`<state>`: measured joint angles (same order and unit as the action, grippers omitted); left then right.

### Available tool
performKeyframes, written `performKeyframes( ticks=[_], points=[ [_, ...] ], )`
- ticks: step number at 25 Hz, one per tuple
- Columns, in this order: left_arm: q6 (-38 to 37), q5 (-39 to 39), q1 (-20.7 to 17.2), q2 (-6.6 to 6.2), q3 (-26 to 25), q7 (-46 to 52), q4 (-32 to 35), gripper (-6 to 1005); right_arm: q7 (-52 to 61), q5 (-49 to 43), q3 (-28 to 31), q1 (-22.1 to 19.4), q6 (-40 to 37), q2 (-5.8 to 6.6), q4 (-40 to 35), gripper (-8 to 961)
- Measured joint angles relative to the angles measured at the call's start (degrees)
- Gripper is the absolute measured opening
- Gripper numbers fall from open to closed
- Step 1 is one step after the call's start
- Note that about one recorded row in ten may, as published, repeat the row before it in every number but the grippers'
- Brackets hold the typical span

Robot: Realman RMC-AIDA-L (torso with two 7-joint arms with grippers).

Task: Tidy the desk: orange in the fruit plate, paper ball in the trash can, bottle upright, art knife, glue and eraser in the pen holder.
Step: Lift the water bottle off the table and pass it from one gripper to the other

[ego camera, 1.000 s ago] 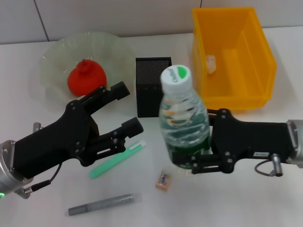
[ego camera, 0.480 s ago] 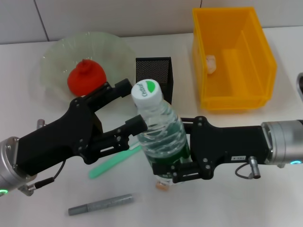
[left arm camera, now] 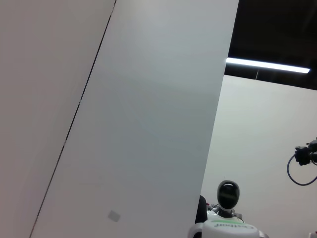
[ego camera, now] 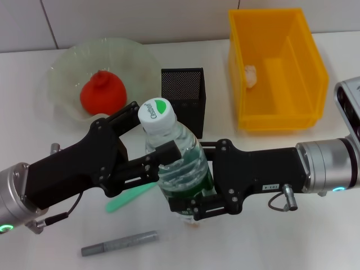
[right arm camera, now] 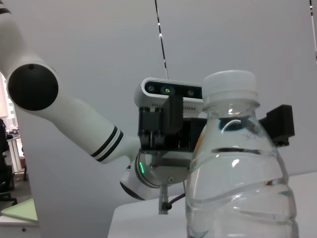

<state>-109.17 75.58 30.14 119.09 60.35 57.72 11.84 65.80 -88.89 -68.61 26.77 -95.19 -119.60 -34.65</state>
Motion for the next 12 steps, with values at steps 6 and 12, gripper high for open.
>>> performKeyframes(
  ticks=[6,12],
  points=[
    [0.09,-0.14,0.38,0.00,0.00,0.94,-0.02,863,0.85,0.05,-0.76,0.39,0.54,-0.02,0.03,767],
    [0.14,-0.26,0.62,-0.01,-0.05,1.24,-0.01,860,1.67,0.05,-2.88,0.88,1.81,-0.02,0.04,767]
  ],
)
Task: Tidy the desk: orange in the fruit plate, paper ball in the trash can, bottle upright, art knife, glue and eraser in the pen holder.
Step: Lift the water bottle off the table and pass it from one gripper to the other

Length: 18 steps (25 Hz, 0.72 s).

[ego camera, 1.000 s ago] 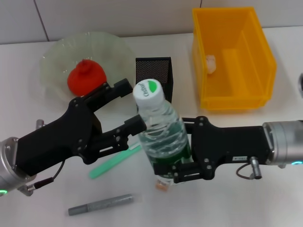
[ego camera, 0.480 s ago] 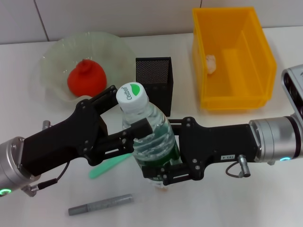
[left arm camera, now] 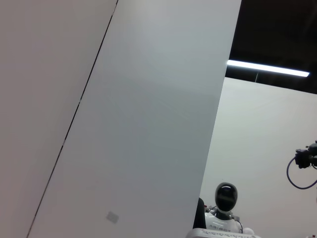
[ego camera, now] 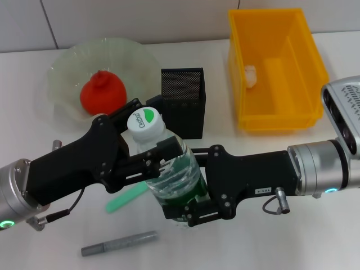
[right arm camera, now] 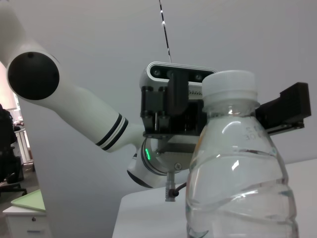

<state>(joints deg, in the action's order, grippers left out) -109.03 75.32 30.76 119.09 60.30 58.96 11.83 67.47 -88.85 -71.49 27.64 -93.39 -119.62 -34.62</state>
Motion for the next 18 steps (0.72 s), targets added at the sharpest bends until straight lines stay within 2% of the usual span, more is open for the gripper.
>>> performKeyframes(
  ticks=[8,18],
  points=[
    [1.13,0.23,0.35,-0.37,0.00,2.79,0.86,855,0.62,0.75,0.02,0.20,-0.17,0.00,-0.36,767],
    [0.62,0.26,-0.38,-0.28,0.08,1.07,1.62,522,0.64,0.79,0.04,0.19,-0.34,0.00,-0.19,767]
  ],
)
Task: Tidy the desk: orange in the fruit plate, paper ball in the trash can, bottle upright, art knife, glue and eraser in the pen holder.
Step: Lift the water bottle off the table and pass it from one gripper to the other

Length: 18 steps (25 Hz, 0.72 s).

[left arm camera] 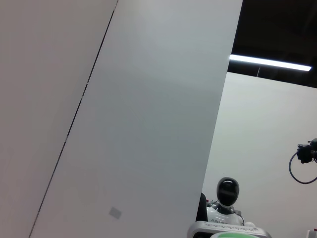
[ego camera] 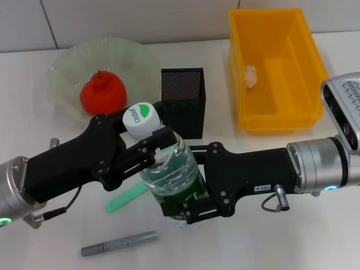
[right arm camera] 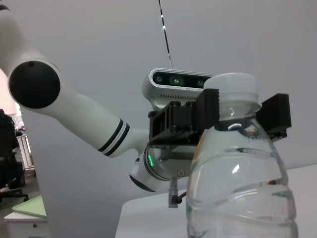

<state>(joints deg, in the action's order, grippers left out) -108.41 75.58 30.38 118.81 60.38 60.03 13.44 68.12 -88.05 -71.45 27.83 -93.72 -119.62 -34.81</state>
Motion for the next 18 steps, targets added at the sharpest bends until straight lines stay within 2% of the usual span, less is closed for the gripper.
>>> performKeyframes(
  ticks=[2,18],
  points=[
    [-0.04,0.03,0.03,0.01,0.00,0.00,0.00,457,-0.10,0.01,0.00,0.00,0.00,0.00,0.09,768],
    [-0.95,0.08,0.09,-0.13,1.46,0.21,1.07,447,-1.77,0.63,0.47,-0.89,-1.56,0.01,0.66,784]
  ],
)
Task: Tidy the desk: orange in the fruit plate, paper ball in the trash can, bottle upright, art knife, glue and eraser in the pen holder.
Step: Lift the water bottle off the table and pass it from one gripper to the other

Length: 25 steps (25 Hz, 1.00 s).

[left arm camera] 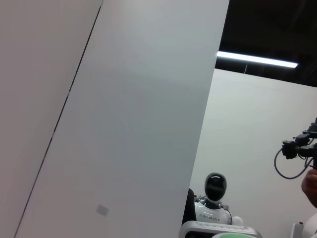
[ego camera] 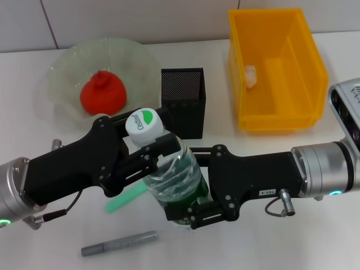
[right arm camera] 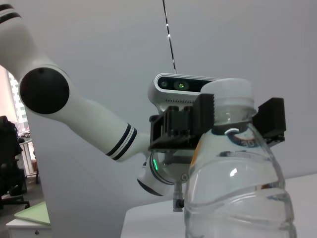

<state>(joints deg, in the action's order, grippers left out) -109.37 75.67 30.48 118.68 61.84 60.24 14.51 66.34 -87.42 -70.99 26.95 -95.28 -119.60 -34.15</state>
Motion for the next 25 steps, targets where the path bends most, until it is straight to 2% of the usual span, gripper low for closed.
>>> performKeyframes(
  ticks=[8,17,25],
  points=[
    [0.03,0.02,-0.28,-0.13,0.52,0.43,0.58,446,0.35,0.01,-0.47,-0.11,-1.12,0.21,-0.42,798],
    [1.06,0.05,-0.99,-0.58,0.58,0.56,2.40,447,0.97,0.06,0.31,-2.70,-1.80,0.40,-2.66,798],
    [1.21,0.04,-1.07,-0.58,1.18,1.00,3.24,446,0.98,0.07,0.53,-3.32,-1.54,0.40,-2.55,798]
  ],
)
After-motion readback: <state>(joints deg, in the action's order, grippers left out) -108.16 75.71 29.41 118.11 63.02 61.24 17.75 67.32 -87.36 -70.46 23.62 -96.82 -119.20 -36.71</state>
